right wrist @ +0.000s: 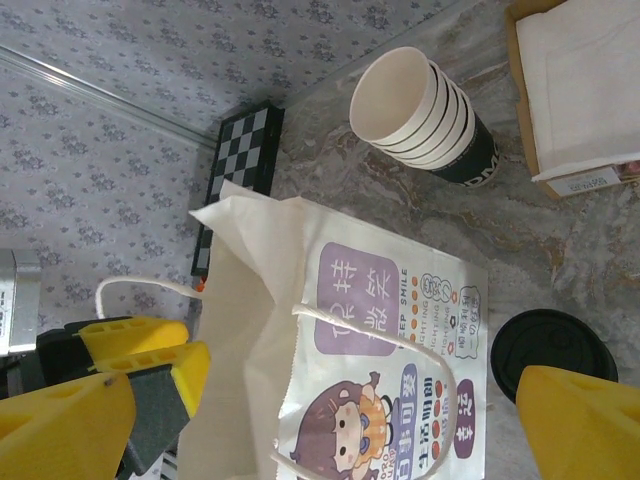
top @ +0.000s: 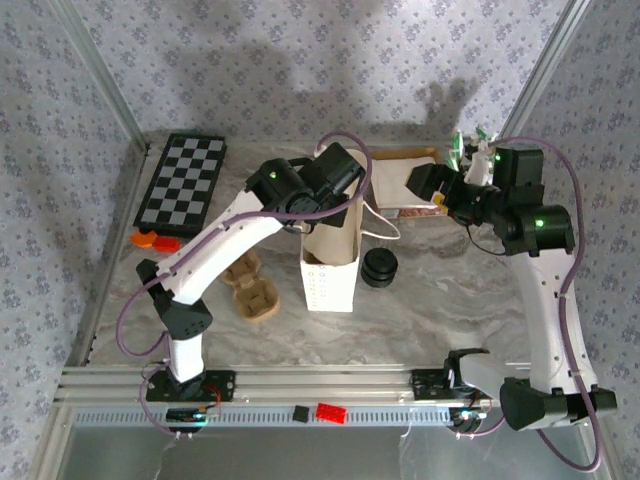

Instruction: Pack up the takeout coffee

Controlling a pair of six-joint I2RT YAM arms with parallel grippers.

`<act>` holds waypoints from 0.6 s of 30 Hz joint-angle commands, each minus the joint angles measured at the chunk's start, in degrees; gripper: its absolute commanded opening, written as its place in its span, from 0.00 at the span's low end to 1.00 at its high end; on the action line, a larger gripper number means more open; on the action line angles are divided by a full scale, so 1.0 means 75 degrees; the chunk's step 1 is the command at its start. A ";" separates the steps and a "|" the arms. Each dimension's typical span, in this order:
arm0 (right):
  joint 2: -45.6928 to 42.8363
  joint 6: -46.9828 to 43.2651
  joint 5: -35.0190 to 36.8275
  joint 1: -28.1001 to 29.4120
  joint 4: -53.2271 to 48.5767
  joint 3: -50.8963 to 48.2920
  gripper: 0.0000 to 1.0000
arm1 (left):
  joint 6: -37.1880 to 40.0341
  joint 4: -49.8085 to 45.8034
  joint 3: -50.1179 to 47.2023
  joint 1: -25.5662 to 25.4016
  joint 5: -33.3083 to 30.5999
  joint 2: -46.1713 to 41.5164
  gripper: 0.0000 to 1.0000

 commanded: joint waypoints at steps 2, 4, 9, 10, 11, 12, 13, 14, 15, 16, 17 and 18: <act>-0.0032 0.0079 -0.0100 -0.0045 0.0248 -0.0060 1.00 | 0.0137 0.0002 0.0265 0.0020 -0.0025 0.0089 0.40; -0.0018 0.0079 -0.0052 -0.0035 0.0143 -0.0048 1.00 | 0.0134 0.0050 0.0235 0.0043 -0.0036 0.0210 0.40; -0.0018 0.0018 -0.0072 -0.0081 0.0152 -0.0113 1.00 | 0.0192 0.0436 -0.0057 0.0111 0.0136 0.0443 0.38; -0.0018 0.0017 -0.0073 -0.0092 0.0164 -0.0134 1.00 | 0.0173 0.0424 -0.0071 0.0125 0.0101 0.0483 0.37; -0.0021 -0.0005 -0.0039 -0.0104 0.0153 -0.0157 1.00 | 0.0161 0.0423 -0.0089 0.0125 0.0051 0.0485 0.36; -0.0018 -0.0047 0.0022 -0.0113 0.0126 -0.0181 1.00 | 0.0161 0.0424 -0.0090 0.0125 0.0035 0.0453 0.35; 0.0002 -0.0131 0.0141 -0.0125 0.0030 -0.0175 1.00 | 0.0167 0.0456 -0.0104 0.0125 0.0035 0.0369 0.35; 0.0027 -0.0269 0.0280 -0.0119 -0.0077 -0.0152 1.00 | 0.0198 0.0545 -0.0135 0.0115 0.0030 0.0250 0.35; 0.0067 -0.0419 0.0538 -0.0127 -0.0246 -0.0117 1.00 | 0.0244 0.0667 -0.0202 0.0114 0.0021 0.0080 0.36; 0.0123 -0.0539 0.0930 -0.0130 -0.0462 -0.0093 1.00 | 0.0305 0.0807 -0.0292 0.0117 0.0015 -0.0132 0.36; 0.0175 -0.0572 0.1244 -0.0128 -0.0643 -0.0079 0.99 | 0.0372 0.0988 -0.0403 0.0114 0.0022 -0.0337 0.36; 0.0258 -0.0607 0.1483 -0.0138 -0.0783 -0.0084 1.00 | 0.0452 0.1212 -0.0574 0.0114 0.0012 -0.0593 0.36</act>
